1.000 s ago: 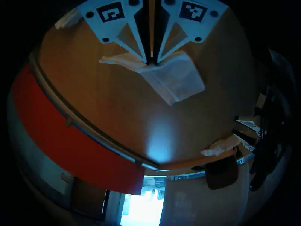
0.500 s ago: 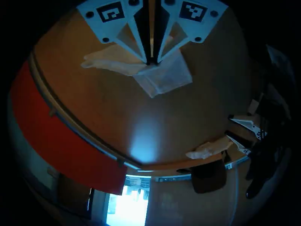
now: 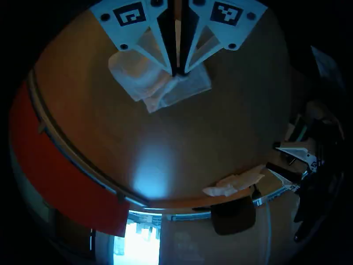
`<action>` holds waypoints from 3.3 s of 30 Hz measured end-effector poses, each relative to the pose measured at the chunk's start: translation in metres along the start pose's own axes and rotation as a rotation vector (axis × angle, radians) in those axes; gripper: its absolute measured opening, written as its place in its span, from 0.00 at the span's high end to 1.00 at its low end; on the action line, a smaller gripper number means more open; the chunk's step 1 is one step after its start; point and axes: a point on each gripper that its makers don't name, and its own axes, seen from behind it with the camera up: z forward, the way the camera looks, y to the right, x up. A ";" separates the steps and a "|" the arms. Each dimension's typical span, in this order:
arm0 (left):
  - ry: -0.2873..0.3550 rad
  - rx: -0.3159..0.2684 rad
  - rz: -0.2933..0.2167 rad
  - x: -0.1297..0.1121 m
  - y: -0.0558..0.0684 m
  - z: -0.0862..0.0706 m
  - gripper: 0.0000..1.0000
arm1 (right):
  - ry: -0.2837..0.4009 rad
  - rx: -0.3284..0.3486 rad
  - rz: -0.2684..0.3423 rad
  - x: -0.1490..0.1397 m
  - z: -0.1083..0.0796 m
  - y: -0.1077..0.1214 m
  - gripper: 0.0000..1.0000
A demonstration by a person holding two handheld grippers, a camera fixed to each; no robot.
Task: Fold towel
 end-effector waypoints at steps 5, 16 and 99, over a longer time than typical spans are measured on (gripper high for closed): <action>0.000 0.005 -0.010 -0.002 -0.003 -0.001 0.02 | -0.002 0.004 0.008 0.001 0.002 0.000 0.96; -0.001 0.001 -0.005 -0.001 -0.001 0.001 0.03 | 0.004 0.004 0.006 0.004 -0.003 0.000 0.92; -0.004 -0.011 0.020 0.000 0.009 0.007 0.03 | -0.133 -0.077 0.187 -0.120 -0.011 -0.002 0.85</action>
